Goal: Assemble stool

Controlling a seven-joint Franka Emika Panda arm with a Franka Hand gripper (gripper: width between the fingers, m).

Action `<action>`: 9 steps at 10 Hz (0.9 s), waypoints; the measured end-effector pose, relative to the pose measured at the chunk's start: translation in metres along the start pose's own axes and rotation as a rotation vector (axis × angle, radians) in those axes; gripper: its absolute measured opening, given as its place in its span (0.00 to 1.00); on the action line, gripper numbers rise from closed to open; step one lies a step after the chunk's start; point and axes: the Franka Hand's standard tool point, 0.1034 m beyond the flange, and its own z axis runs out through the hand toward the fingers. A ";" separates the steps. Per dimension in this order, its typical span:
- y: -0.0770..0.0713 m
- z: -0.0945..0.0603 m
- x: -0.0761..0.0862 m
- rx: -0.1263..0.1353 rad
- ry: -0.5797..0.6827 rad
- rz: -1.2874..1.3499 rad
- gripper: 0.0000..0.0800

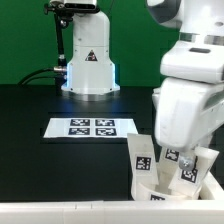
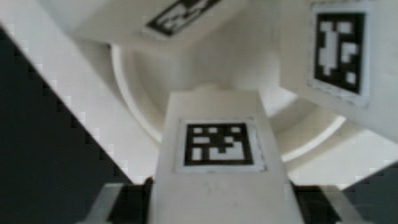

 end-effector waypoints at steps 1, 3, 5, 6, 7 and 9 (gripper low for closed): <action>0.004 -0.001 -0.001 0.002 0.000 0.094 0.42; 0.021 -0.003 -0.010 0.000 0.007 0.368 0.42; 0.024 -0.002 -0.016 0.006 0.026 0.525 0.42; 0.022 -0.001 -0.016 0.009 0.023 0.616 0.42; 0.022 0.000 -0.016 0.010 0.022 0.673 0.42; 0.022 0.000 -0.016 0.031 0.027 0.897 0.42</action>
Offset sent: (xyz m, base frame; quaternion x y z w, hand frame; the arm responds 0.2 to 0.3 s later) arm -0.0048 -0.0258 0.0064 0.0348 0.0450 0.4658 0.8830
